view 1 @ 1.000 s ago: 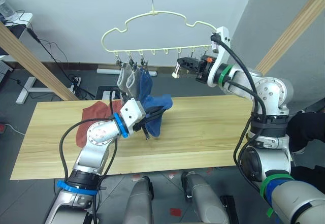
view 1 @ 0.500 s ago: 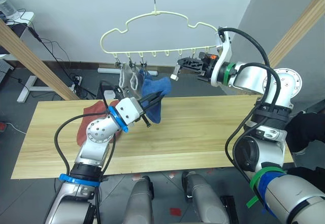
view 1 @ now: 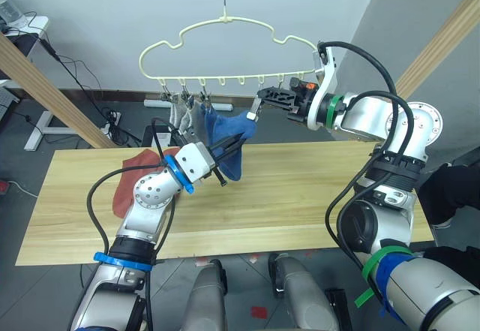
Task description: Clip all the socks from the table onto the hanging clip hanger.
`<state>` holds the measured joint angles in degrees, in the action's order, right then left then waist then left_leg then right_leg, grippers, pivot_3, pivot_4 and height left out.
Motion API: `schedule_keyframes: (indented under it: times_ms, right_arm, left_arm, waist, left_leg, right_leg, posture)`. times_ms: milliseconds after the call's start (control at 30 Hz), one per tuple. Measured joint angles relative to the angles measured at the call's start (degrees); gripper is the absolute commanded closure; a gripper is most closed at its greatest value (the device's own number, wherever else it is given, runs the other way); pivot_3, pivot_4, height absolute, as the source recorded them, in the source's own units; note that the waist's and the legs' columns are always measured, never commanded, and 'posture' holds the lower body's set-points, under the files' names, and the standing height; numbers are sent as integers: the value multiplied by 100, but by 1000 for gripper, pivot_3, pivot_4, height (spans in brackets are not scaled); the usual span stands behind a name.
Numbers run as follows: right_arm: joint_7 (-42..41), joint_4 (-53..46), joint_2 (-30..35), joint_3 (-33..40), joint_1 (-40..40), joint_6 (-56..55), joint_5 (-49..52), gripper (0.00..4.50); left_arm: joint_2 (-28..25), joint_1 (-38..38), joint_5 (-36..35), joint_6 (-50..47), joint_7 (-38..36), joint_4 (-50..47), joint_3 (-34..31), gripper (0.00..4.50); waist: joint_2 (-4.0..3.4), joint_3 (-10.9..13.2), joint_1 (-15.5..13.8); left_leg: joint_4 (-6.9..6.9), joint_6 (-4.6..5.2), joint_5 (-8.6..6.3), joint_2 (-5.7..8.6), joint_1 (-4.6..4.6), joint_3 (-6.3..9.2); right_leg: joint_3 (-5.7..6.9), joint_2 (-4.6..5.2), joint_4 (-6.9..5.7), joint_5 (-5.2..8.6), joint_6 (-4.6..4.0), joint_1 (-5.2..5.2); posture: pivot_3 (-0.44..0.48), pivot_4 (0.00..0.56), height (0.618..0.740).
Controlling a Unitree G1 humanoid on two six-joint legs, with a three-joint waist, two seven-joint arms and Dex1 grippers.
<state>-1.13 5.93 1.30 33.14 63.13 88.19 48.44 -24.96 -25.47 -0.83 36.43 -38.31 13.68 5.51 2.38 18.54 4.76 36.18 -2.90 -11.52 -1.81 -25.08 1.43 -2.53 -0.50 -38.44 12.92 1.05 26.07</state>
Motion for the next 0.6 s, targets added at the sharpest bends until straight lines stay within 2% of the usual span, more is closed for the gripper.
schedule_keyframes:
  times_ms: [500, 600]
  right_arm:
    - [14, -136, -122, 44, 28, 224, -13, 4224]
    - [-4, -156, -113, -9, 22, 224, -19, 3557]
  left_arm:
    - [14, -248, 202, 141, 282, 221, 4, 4476]
    - [30, -248, 202, 142, 282, 223, 16, 4500]
  waist:
    - [-1, 0, 1]
    - [-1, 1, 2]
  left_leg:
    - [-19, 10, -6, -4, -7, -1]
    - [-19, 10, -6, -4, -7, -2]
  right_leg:
    - [4, 2, 40, -1, 0, -2]
    - [3, 2, 41, -1, 0, -2]
  posture:
    - [-108, 349, 740]
    - [-110, 346, 740]
